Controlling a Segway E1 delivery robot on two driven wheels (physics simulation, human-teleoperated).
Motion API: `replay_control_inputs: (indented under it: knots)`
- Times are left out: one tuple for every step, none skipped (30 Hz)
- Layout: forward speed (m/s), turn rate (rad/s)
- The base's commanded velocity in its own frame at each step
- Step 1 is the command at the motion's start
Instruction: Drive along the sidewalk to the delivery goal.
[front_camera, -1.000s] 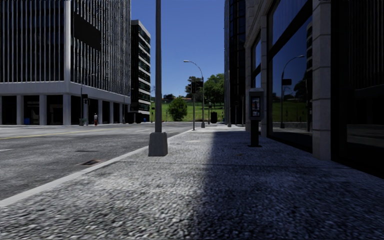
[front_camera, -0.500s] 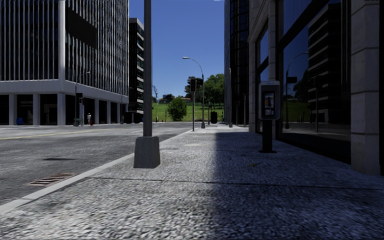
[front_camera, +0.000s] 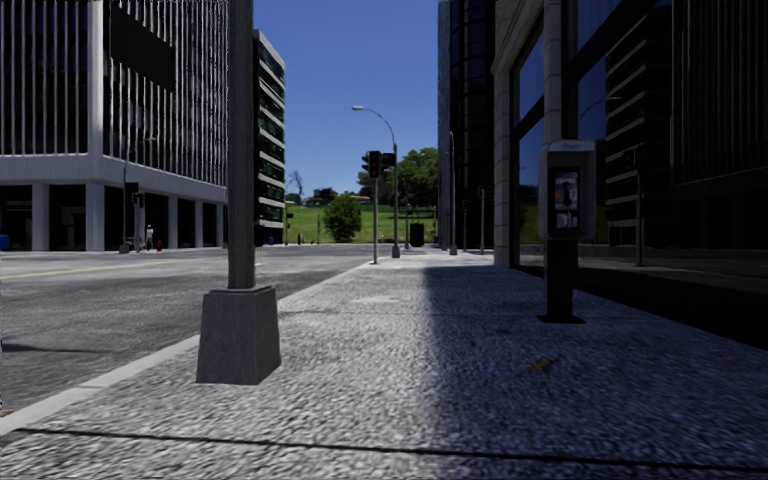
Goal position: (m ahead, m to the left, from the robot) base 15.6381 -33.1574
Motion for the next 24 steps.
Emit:
replay_control_inputs:
  knots:
    - [2.0,-0.29]
    - [2.0,-0.4]
    - [2.0,-0.46]
    - [2.0,-0.47]
    - [2.0,-0.48]
    - [2.0,-0.48]
    - [2.0,-0.48]
    - [2.0,-0.48]
    - [2.0,-0.48]
    - [2.0,-0.48]
    - [2.0,-0.48]
    - [2.0,-0.46]
    - [2.0,-0.32]
    - [2.0,-0.11]
    - [2.0,0.0]
    - [2.0,0.0]
    - [2.0,0.0]
    - [2.0,0.0]
    - [2.0,0.0]
    - [2.0,0.0]
    - [2.0,0.0]
    - [2.0,0.0]
    - [2.0,0.0]
    - [2.0,0.0]
